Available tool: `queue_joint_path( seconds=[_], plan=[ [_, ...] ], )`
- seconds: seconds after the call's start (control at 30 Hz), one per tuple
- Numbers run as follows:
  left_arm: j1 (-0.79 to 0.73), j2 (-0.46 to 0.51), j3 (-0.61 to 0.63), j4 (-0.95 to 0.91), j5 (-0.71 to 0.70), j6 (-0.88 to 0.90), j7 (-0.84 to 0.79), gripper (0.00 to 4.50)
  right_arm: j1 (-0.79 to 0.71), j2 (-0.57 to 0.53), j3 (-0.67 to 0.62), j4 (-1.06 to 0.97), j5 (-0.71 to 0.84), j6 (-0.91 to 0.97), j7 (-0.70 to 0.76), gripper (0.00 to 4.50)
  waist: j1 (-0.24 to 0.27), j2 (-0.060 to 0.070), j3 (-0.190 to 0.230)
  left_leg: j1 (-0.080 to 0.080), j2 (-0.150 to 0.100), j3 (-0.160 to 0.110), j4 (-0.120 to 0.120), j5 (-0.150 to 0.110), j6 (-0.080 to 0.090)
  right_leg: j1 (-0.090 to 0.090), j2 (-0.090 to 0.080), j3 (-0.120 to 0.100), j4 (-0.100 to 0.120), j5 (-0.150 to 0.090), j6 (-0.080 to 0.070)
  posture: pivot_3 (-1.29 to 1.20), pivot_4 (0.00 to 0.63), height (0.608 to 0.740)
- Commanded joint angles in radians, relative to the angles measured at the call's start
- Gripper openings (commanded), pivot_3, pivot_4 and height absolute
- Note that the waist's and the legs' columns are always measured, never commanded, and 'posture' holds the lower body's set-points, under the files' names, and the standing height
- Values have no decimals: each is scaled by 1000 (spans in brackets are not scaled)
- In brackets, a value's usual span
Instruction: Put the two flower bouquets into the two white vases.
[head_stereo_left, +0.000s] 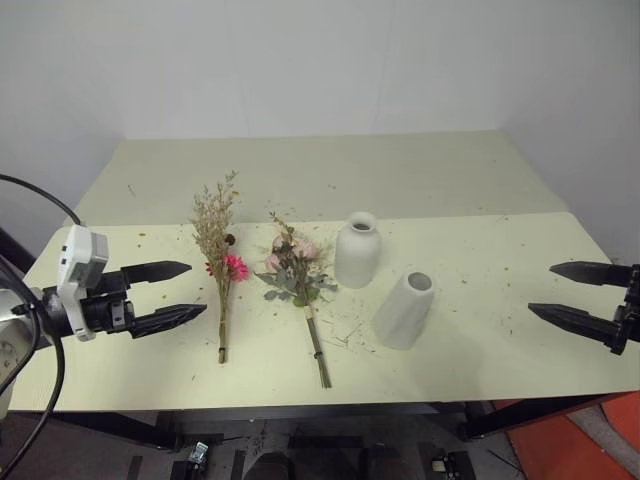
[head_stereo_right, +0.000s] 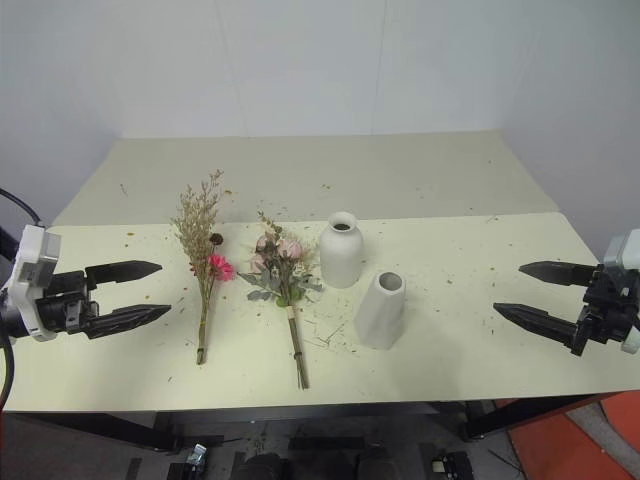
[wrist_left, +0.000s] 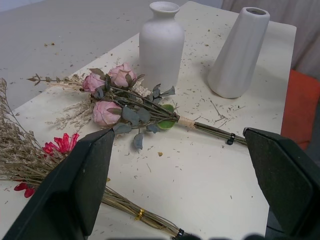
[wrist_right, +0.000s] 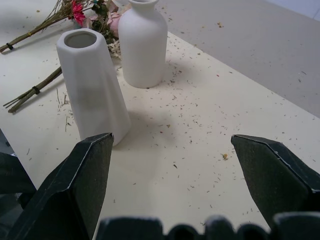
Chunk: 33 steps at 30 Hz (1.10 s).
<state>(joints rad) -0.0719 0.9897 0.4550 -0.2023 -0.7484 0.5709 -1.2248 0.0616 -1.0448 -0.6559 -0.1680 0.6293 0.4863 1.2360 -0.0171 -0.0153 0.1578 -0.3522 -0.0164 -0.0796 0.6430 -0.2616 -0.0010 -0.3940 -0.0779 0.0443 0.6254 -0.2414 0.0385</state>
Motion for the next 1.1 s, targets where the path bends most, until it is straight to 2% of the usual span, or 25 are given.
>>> queue_joint_path(
  seconds=[0.03, 0.37, 0.53, 0.7, 0.97, 1.1],
  plan=[
    [0, 0, 36, -23, -13, -9, 7, 4500, -16, -17, -20, -14, 3, -15, 2, 4449, 0, 0, 0, 0, 0, 0, 0, 0, 0, 0, 0, 0, 0, 0, 0, 0, 150, 740],
    [42, -12, 55, -51, -15, -8, 30, 4500, -51, -29, 14, -5, -1, -13, 6, 4449, 1, 0, 0, 0, 0, 0, 0, 0, 0, 0, 0, 0, 0, 0, 0, 0, 150, 740],
    [27, 3, 27, -45, 21, -5, 66, 4500, -61, -39, 18, -17, 9, -1, 12, 4449, 1, 0, 0, 0, 0, 0, 0, 0, 0, 0, 0, 0, 0, 0, 0, 0, 150, 740],
    [-15, 84, -59, -58, 86, 173, 222, 4500, -62, -33, 24, -39, 17, 5, 8, 4449, 1, 0, 0, 0, 0, 0, 0, 0, 0, 0, 0, 0, 0, 0, 0, 0, 150, 740],
    [-109, 96, -150, -95, 94, 333, 340, 4500, -124, -25, 93, -54, 24, -15, 7, 4449, -1, 0, 0, 0, 0, 0, 0, 0, 0, 0, 0, 0, 1, 0, 0, 0, 150, 740],
    [-194, 106, -235, -72, 130, 452, 427, 4500, -181, -22, 148, -66, 26, -19, 8, 4449, -1, 0, 0, 0, 0, 0, 0, 0, 0, 0, 0, 0, 1, 0, 0, 0, 150, 740]
  ],
)
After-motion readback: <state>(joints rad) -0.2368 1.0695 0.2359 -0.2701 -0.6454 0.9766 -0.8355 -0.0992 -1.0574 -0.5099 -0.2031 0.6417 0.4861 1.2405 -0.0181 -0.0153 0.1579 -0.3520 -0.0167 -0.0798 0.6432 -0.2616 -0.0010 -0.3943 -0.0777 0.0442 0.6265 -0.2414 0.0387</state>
